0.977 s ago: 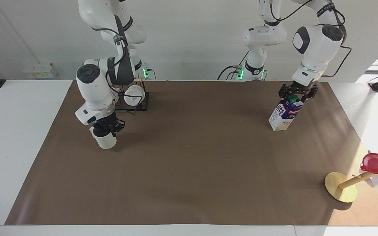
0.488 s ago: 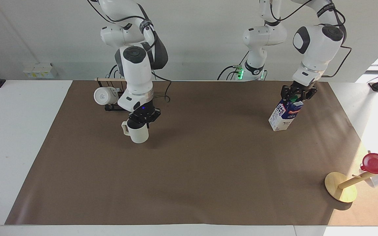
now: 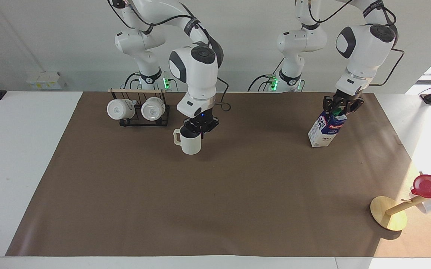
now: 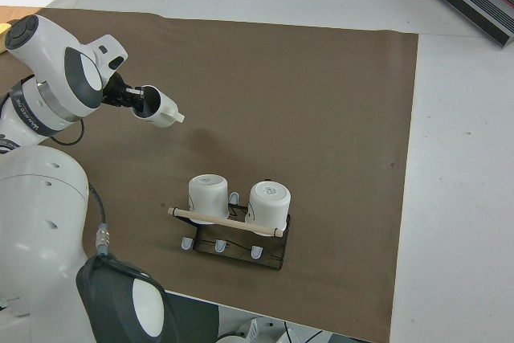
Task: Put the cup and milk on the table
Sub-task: 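Carry the white mug with the right gripper toward the table center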
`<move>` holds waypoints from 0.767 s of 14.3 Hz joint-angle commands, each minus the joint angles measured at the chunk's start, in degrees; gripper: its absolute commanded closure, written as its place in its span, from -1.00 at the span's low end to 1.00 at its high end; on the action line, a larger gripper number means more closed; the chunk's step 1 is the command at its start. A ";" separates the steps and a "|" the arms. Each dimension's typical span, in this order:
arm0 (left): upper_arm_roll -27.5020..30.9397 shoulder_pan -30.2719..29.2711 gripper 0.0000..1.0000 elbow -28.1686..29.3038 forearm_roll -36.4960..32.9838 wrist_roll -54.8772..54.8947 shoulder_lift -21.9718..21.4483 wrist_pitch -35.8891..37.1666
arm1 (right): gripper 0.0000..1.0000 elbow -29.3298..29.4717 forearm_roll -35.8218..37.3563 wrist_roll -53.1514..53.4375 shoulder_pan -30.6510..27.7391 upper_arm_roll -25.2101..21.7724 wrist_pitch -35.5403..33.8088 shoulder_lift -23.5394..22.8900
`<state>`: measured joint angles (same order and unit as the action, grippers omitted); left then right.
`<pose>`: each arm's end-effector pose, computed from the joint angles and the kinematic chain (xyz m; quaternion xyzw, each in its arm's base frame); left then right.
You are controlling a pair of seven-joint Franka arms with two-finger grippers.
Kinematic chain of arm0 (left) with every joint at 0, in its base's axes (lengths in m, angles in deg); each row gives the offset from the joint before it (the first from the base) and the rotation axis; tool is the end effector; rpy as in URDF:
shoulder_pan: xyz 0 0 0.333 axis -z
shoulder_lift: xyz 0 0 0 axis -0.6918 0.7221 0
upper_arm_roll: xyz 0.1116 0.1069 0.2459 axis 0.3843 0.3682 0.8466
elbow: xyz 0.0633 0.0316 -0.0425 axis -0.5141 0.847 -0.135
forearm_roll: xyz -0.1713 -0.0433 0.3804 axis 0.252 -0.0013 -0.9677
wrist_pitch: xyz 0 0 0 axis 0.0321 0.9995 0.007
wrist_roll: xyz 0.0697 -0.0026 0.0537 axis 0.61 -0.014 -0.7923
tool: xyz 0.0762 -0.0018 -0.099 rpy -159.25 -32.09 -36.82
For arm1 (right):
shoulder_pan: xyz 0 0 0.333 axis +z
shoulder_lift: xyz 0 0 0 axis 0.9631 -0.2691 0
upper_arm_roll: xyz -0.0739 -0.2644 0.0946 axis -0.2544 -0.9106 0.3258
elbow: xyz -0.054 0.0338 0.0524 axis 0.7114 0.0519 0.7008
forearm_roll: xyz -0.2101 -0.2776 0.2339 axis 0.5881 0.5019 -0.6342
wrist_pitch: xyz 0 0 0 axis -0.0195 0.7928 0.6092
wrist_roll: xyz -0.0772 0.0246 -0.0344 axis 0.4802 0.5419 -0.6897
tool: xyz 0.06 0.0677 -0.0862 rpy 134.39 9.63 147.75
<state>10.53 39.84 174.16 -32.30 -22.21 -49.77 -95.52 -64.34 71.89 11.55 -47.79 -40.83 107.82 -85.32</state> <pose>0.5018 -0.0046 0.4351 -0.9974 0.0520 -0.0494 0.0005 0.5507 0.3472 0.3782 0.9970 0.0538 0.0372 0.0422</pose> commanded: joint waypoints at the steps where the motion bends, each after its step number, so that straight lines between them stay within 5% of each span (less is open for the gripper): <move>1: 0.39 0.59 -0.09 -2.57 -0.37 0.17 -0.06 3.21 | 1.00 10.78 1.20 7.38 3.88 -0.06 -5.97 -7.53; 11: 0.39 0.59 -0.07 -6.36 -0.28 -0.71 0.30 6.38 | 1.00 4.31 -3.54 11.20 7.50 0.29 2.01 -8.52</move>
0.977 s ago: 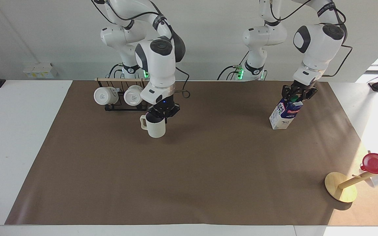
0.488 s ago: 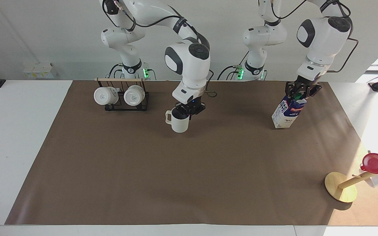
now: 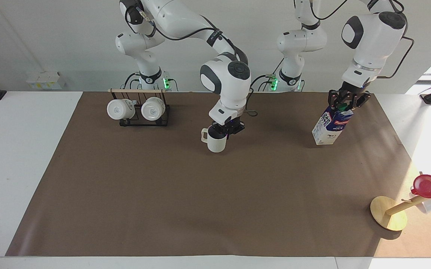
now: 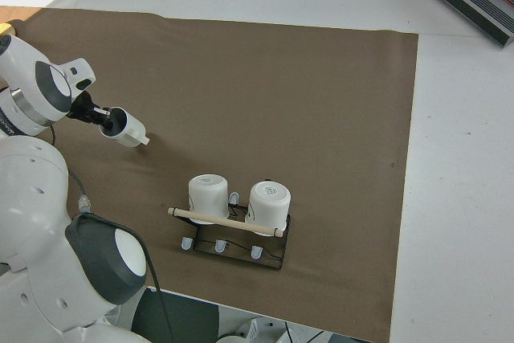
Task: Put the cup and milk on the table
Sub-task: 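Carry the white mug with the right gripper toward the table center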
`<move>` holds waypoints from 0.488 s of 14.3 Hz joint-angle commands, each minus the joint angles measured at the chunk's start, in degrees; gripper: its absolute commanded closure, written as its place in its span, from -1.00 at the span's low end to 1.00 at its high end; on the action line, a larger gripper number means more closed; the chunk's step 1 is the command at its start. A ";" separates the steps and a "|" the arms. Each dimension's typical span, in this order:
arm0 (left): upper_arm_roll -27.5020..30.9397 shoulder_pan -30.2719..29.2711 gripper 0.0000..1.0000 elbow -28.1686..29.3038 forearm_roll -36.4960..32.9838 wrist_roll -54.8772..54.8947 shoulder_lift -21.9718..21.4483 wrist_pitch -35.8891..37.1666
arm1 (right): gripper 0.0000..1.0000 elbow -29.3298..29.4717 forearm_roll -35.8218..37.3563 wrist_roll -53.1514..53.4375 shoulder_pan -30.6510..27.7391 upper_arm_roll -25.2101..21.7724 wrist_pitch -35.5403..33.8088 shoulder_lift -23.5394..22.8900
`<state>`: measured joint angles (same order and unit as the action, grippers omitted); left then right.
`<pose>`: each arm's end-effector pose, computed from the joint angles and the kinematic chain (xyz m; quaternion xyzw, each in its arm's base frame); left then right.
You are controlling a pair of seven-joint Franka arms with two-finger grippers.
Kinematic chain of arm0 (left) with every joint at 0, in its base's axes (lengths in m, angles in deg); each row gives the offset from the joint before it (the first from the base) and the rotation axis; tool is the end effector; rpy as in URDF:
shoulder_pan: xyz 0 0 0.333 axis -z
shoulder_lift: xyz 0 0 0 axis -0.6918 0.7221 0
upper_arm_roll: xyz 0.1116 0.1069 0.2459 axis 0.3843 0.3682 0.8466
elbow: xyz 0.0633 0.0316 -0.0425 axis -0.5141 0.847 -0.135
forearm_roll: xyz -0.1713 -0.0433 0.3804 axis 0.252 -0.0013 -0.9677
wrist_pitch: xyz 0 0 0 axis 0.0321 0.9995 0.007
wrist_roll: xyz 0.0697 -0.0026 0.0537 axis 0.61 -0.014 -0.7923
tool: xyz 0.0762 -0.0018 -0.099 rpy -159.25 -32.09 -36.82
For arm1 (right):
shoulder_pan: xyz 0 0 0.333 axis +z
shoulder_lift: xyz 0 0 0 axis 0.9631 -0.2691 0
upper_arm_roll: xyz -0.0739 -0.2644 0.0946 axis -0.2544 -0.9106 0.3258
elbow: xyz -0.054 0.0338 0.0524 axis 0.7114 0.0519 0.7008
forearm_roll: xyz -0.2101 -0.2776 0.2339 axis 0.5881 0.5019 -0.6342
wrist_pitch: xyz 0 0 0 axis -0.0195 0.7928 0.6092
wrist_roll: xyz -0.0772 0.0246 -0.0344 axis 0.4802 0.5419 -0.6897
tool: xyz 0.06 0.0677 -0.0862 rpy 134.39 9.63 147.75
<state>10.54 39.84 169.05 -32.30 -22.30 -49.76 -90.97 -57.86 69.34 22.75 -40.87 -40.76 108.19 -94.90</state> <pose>0.5088 -0.0057 0.4730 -0.9972 0.0523 -0.0542 0.0002 0.5264 0.4313 0.3235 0.9996 0.0065 0.0057 0.0279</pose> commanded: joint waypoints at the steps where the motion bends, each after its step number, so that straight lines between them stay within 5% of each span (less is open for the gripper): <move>1: 0.28 0.59 -0.07 -1.42 -0.20 -1.40 0.20 2.26 | 1.00 -4.18 -0.99 -0.79 0.58 0.47 2.52 1.58; 3: 0.02 0.86 -0.07 -2.82 -0.20 -3.69 0.29 4.10 | 0.89 -7.96 -3.87 -1.41 0.49 1.18 5.76 3.25; 5: -0.07 2.08 -0.07 -3.09 -0.02 -5.97 0.20 4.90 | 0.58 -8.68 -4.42 -1.94 0.58 1.18 6.13 3.61; 7: -0.16 2.61 -0.07 -3.09 0.15 -6.86 0.11 4.90 | -0.41 -8.50 -4.33 -1.94 0.49 1.18 5.69 3.52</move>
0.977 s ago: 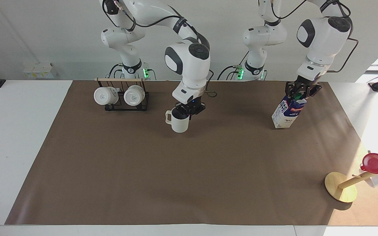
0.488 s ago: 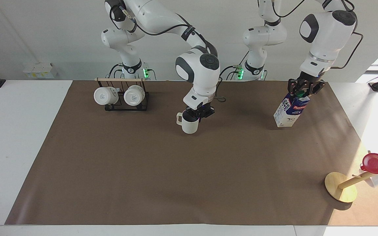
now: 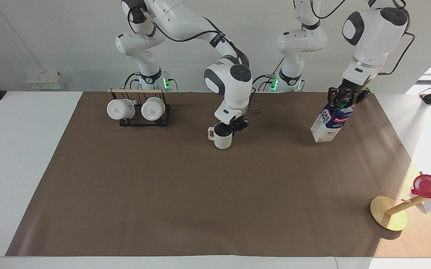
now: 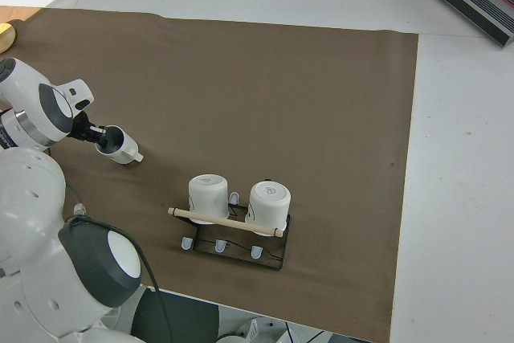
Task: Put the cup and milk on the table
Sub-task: 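Carry the white mug with the right gripper toward the table center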
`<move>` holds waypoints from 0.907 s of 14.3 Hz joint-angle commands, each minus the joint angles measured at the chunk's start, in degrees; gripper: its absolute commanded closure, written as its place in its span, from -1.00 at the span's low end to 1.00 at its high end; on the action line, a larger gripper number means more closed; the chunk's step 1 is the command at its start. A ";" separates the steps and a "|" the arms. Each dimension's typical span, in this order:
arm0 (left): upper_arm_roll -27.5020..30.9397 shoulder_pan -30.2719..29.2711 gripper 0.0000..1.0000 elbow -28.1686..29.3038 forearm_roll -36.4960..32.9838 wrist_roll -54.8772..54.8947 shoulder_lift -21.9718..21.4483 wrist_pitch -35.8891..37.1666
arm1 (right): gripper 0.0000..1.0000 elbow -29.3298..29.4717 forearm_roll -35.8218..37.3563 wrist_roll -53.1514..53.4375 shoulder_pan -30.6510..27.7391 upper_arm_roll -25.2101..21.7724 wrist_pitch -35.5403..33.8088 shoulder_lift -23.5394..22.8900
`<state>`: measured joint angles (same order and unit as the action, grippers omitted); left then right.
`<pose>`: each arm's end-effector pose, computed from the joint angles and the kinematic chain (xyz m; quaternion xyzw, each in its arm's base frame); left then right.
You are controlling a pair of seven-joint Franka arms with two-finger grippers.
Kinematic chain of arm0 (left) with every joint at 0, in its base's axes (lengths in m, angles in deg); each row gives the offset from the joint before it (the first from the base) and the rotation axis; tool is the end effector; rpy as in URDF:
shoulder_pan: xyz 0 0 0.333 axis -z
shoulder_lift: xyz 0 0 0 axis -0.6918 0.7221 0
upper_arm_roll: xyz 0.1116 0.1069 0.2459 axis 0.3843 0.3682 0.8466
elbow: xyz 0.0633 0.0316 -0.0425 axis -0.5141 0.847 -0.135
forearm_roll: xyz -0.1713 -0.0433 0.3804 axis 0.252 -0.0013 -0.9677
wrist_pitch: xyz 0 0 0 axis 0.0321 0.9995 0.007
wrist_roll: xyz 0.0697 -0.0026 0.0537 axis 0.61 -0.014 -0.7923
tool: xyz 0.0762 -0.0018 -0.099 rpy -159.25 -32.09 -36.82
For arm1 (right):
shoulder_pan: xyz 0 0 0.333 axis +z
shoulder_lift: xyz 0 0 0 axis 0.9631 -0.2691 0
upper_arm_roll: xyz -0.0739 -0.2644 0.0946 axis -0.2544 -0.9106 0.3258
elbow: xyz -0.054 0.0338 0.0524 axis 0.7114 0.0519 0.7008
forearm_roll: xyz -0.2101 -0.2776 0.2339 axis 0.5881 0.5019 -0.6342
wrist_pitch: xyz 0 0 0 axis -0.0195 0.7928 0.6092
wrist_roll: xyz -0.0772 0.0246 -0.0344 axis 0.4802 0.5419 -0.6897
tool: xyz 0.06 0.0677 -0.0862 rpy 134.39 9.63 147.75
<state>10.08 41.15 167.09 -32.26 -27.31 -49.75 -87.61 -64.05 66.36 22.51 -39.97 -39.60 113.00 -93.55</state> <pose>0.5070 -0.0221 0.4846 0.9988 -0.0244 0.0417 0.0023 0.4941 0.4430 0.2948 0.9998 0.0171 -0.0120 0.0078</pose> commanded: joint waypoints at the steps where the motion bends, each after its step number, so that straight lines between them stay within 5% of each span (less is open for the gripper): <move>1: 0.31 1.91 -0.07 -1.13 0.11 -2.03 0.01 1.55 | -0.69 -2.06 -1.35 -1.61 -0.41 0.02 0.88 2.17; 2: 0.31 2.18 -0.07 -1.13 0.11 -2.99 -0.07 1.55 | -0.99 -1.79 -1.44 -1.09 -0.32 0.02 0.88 2.17; 6: 0.31 5.60 -0.07 -1.13 0.20 -7.20 -0.25 1.29 | -1.00 -0.91 -1.53 -0.99 -1.98 -0.06 0.36 6.90; 13: 0.31 19.04 -0.02 -1.66 0.20 -26.79 0.27 -1.00 | -1.00 -0.91 -1.44 -5.82 -16.82 -0.24 -6.68 19.12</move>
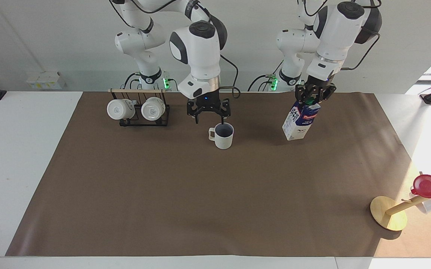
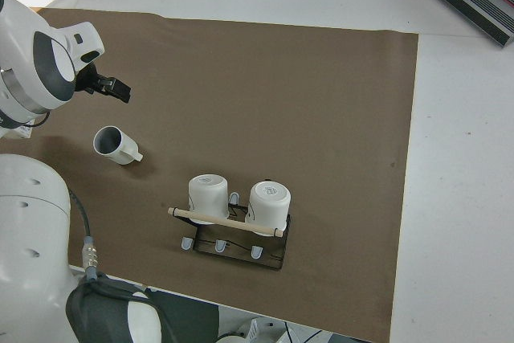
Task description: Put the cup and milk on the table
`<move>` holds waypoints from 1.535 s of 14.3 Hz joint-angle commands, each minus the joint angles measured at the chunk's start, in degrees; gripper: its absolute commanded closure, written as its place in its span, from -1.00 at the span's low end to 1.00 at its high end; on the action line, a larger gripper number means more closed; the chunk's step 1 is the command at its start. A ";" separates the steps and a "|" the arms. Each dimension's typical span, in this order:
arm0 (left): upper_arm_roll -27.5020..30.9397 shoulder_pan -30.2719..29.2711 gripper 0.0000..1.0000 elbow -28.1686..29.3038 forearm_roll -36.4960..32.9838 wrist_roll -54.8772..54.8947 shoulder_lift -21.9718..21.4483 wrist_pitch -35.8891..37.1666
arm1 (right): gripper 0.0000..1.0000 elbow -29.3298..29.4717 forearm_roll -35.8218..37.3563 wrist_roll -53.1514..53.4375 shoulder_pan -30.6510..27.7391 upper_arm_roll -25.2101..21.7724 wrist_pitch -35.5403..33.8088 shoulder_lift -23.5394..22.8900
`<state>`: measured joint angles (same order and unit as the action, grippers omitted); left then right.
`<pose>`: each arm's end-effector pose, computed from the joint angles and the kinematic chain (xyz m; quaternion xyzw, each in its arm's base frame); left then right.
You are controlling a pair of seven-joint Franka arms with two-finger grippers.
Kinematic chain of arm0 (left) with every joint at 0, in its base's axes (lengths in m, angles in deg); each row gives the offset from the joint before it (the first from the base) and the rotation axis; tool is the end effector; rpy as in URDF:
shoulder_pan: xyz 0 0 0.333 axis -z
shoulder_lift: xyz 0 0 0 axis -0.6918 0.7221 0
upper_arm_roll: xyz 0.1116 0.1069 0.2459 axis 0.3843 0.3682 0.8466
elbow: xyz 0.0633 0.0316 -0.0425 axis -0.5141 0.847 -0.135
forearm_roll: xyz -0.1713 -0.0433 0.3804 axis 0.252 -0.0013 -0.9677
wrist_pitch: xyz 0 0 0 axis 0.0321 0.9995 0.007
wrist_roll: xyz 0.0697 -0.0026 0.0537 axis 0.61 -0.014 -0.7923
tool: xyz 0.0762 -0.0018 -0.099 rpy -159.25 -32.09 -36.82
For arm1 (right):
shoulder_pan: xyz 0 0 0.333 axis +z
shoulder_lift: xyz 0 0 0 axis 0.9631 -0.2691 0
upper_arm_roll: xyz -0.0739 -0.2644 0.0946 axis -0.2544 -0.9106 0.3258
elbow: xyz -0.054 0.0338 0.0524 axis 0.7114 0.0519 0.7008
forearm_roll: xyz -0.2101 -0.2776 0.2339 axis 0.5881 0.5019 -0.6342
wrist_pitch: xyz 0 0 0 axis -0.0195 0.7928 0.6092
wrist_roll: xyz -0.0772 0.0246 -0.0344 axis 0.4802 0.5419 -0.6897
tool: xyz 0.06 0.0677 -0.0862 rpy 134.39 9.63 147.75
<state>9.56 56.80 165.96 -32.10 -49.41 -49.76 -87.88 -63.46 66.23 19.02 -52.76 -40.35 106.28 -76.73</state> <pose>0.4838 -0.1641 0.4952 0.9982 0.0276 0.0502 0.0199 0.5589 0.3033 0.4791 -0.9942 0.0721 -0.0756 0.0260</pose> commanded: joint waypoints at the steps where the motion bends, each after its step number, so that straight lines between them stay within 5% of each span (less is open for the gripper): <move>1: 0.82 5.06 -0.02 -0.09 0.04 -6.45 0.29 -1.78 | -1.00 -1.50 -1.31 -4.61 -6.22 0.51 -0.05 3.28; 10: 0.82 12.54 -0.02 3.25 0.04 -15.07 3.10 -10.74 | -1.00 1.05 -1.48 -24.91 -21.00 -0.10 -9.96 8.56; 22: 0.74 15.01 -0.03 8.17 0.04 -16.22 3.63 -15.93 | -1.00 1.58 -2.45 -27.75 -22.16 -1.33 -16.66 9.79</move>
<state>9.49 70.46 172.99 -32.10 -64.60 -45.63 -101.96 -62.03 65.24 -7.47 -74.27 -41.94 91.31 -67.41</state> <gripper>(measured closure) 0.485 0.000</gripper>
